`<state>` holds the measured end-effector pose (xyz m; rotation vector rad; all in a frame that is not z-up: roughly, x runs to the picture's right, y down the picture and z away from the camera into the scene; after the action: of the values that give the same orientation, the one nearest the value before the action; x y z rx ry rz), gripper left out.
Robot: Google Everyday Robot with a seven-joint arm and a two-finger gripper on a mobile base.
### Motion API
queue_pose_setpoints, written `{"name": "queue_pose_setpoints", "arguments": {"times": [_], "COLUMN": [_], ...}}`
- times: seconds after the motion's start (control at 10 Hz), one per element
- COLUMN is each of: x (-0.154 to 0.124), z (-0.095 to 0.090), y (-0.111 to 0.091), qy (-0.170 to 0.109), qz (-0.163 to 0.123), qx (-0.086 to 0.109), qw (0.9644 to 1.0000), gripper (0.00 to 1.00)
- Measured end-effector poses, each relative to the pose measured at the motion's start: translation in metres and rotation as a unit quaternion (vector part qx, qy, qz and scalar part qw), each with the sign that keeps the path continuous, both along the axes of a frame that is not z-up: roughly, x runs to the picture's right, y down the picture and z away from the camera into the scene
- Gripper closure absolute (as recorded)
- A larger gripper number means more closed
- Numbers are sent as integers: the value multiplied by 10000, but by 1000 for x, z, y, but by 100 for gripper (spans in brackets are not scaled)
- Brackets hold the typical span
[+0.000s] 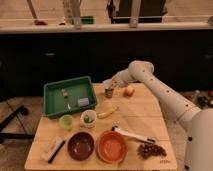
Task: Place towel in table surface
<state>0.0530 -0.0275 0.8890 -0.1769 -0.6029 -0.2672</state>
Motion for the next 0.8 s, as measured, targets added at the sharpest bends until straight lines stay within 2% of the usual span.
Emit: {"name": "queue_pose_setpoints", "arguments": {"times": [0.2,0.3,0.8], "x": [1,1,4], "z": [0,-1,-13], "y": [0,-1,-6], "qy": [-42,-51,-100], "qz": [12,14,37], "qx": [24,41,142], "qw": [10000,10000,9998], "gripper": [98,100,100]}}
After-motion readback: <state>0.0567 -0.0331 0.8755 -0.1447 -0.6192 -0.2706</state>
